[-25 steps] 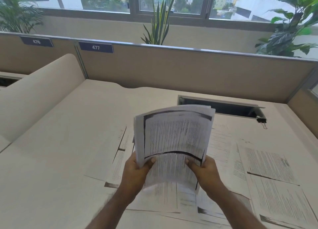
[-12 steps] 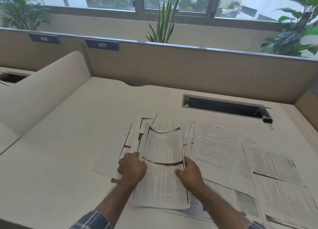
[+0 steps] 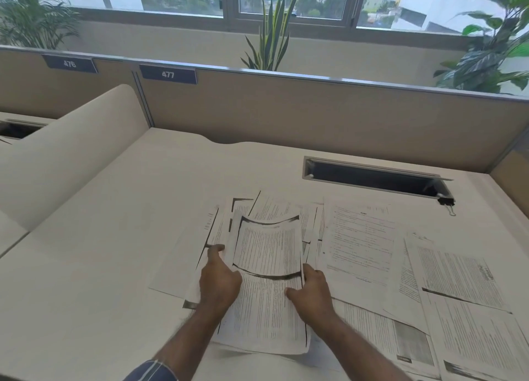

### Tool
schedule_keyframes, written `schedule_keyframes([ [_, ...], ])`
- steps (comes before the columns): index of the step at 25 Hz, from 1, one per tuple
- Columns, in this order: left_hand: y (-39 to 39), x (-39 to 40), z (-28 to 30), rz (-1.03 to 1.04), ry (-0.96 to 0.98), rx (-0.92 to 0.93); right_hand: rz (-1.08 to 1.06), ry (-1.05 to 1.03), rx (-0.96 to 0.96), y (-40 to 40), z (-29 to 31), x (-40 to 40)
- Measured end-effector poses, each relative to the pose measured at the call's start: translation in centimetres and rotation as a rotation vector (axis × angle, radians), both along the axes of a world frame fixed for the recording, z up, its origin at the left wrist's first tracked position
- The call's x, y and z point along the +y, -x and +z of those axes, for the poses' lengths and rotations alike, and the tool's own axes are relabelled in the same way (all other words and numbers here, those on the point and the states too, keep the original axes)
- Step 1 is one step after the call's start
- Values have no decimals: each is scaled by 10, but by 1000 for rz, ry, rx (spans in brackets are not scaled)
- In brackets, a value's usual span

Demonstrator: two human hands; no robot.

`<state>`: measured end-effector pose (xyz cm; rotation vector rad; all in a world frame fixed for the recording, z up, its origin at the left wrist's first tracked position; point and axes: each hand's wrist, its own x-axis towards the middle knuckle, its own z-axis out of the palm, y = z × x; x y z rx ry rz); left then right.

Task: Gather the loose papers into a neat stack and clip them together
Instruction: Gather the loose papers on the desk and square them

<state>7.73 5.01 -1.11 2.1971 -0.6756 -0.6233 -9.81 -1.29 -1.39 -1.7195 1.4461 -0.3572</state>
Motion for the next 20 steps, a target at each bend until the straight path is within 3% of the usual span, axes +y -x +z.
schedule_keyframes([
  [2, 1, -2, 6, 28, 64, 24, -25, -17, -35, 1, 1, -1],
  [7, -13, -14, 23, -138, 179, 233, -114, -50, -138, 4, 9, -14],
  [10, -26, -36, 23, -186, 121, 94, -110, -18, -113, 2, 3, -31],
  [13, -36, -64, 14, -241, -182, -186, -84, -3, -50, -4, 1, -48],
  [15, -34, -73, 7, -279, -367, -272, -77, 14, -16, -7, 1, -53],
  [17, -30, -78, 6, -261, -362, -232, -58, 40, 24, -8, -1, -55],
  [20, -23, -81, 6, -161, -193, -78, -49, 45, 47, -7, -5, -59],
])
